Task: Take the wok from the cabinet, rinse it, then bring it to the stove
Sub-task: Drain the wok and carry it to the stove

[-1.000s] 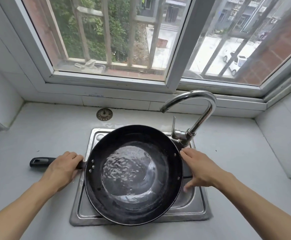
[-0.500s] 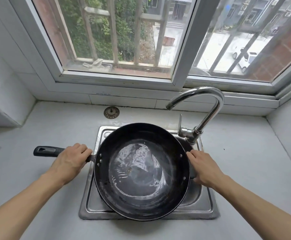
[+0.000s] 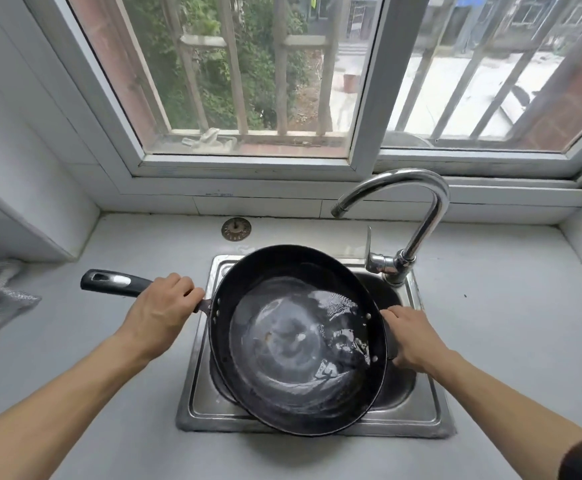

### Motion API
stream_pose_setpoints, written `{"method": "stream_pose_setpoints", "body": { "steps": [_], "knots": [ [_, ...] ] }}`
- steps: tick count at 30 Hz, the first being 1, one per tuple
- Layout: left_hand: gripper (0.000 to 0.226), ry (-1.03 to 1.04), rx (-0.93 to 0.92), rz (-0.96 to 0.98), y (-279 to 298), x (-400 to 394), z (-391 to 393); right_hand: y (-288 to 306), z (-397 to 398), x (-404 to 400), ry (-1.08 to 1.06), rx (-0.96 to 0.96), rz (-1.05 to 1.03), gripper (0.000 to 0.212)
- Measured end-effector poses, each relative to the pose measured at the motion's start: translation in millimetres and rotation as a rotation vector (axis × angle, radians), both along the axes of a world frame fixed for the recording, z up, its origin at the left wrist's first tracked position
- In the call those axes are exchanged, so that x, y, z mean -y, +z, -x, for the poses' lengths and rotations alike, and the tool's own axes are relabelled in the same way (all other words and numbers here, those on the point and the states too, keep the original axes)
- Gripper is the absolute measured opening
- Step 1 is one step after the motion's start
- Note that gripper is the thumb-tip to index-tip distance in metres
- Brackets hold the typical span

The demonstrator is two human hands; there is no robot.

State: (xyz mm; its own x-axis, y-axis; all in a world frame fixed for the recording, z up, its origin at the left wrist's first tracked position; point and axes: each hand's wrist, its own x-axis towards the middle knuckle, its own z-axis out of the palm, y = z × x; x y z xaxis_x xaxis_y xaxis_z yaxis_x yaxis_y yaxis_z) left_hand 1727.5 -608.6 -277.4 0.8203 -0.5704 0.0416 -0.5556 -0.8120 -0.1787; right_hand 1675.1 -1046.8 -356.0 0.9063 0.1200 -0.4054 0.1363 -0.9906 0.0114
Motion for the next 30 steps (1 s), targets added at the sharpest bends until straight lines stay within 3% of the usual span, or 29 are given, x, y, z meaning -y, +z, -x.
{"method": "stream_pose_setpoints", "body": {
  "steps": [10,17,23,30],
  "knots": [
    [0.031,-0.141,0.079,-0.111,35,-3,-7,-19,5,-5,0.041,-0.119,-0.097,0.096],
    [0.035,-0.149,-0.090,-0.209,58,-5,-11,-9,16,-1,0.007,-0.229,-0.205,0.094],
    [0.014,-0.035,-0.309,-0.339,65,4,-15,2,23,8,0.009,-0.357,-0.242,0.094],
    [0.012,-0.042,-0.364,-0.354,58,8,-16,15,32,16,0.003,-0.400,-0.245,0.091]
  ]
}}
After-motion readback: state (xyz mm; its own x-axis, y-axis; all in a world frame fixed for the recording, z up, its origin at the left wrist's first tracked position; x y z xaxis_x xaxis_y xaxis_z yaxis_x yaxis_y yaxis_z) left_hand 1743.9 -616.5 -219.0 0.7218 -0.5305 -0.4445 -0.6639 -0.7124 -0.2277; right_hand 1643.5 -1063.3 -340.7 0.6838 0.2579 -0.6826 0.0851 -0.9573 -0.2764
